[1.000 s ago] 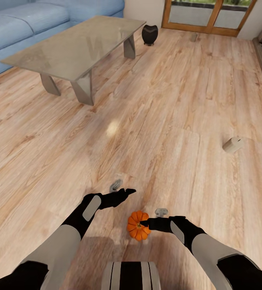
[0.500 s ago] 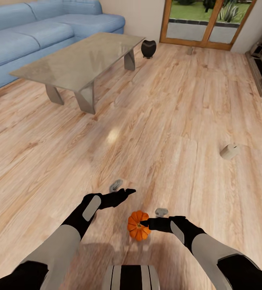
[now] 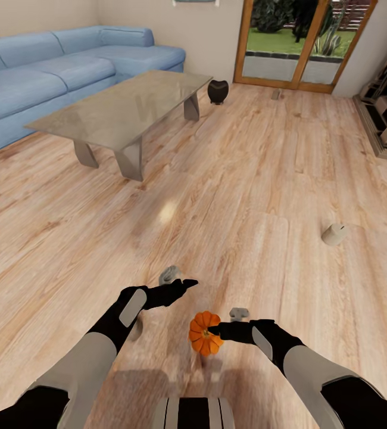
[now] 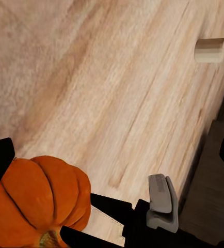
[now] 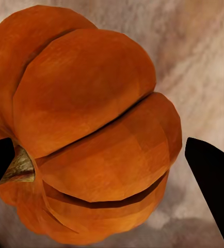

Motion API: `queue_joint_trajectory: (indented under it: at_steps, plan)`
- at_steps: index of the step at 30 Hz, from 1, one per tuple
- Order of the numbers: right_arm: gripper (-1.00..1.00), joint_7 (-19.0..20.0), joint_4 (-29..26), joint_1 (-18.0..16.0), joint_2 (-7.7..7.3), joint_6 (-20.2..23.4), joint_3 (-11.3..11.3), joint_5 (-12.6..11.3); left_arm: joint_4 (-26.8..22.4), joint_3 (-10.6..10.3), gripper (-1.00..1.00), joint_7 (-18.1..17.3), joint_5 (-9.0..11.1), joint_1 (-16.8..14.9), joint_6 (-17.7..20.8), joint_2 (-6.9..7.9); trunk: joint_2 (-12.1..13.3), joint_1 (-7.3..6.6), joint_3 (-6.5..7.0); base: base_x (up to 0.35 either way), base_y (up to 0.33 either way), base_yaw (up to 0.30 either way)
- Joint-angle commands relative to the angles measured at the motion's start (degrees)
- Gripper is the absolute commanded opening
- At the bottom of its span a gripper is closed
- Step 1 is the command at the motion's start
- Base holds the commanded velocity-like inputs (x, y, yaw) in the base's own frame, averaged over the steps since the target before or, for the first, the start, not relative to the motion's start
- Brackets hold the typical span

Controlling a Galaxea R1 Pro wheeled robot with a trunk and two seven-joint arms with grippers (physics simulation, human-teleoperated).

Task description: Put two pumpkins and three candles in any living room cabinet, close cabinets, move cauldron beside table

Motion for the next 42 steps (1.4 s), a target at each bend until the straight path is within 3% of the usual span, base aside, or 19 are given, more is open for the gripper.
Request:
queue_joint_trajectory:
  at_steps: [1,6,10,14,17,20,28,33,38,42]
  plan:
    - [-1.00,0.1,-0.1,0.0,-0.07,0.3,0.4,-0.5,0.0,0.0,1.00,-0.1,0.1,0.0,0.2,0.31,0.0,-0.03,0.27,0.000,0.000,0.000]
    - [-1.00,0.1,-0.3,0.0,-0.12,0.3,0.4,-0.5,0.0,0.0,1.00,-0.2,0.0,0.0,0.3,1.99,0.1,-0.16,1.79,0.000,0.000,0.000]
    - [-1.00,0.0,-0.3,0.0,-0.12,0.3,0.4,-0.5,0.1,-0.2,1.00,-0.1,0.0,0.0,0.4,2.30,0.1,-0.26,3.02,0.000,0.000,0.001]
    - [-1.00,-0.1,-0.3,0.0,-0.12,0.3,0.4,-0.5,3.4,-0.1,1.00,-0.1,-0.4,0.0,0.4,3.09,0.2,-0.37,4.26,0.000,0.000,0.021]
    - [-1.00,-0.1,-0.5,0.0,-0.18,0.3,0.2,-0.5,5.7,-0.1,1.00,0.0,-2.7,0.0,0.3,3.95,0.2,-0.44,5.18,0.000,0.000,0.029]
    - [-1.00,-0.1,-0.5,0.0,-0.26,0.3,0.2,-0.5,6.2,-0.1,1.00,0.0,-3.7,0.0,0.3,4.28,0.3,-0.52,6.11,0.000,0.000,0.027]
    - [-1.00,-0.2,-0.7,-0.1,-0.62,0.3,0.0,-0.6,8.7,0.2,1.00,0.1,-4.3,0.0,0.1,7.57,0.4,-0.73,8.57,0.000,0.000,0.012]
    - [-1.00,-0.3,-0.8,-0.1,-0.65,0.3,0.0,-0.6,9.7,0.2,1.00,2.0,-4.3,0.0,0.1,11.30,0.4,-0.85,10.12,0.000,0.000,0.004]
    - [-1.00,-0.3,-0.7,-0.1,-1.70,0.4,0.3,-0.6,13.3,0.2,1.00,6.0,-4.3,0.0,-0.1,12.91,0.5,-0.98,11.66,0.000,0.000,0.003]
    - [-1.00,-0.3,-0.7,-0.1,-1.98,0.4,0.3,-0.6,15.1,0.1,1.00,6.4,-4.3,0.0,-0.2,13.48,0.6,-1.09,12.89,0.000,0.000,0.032]
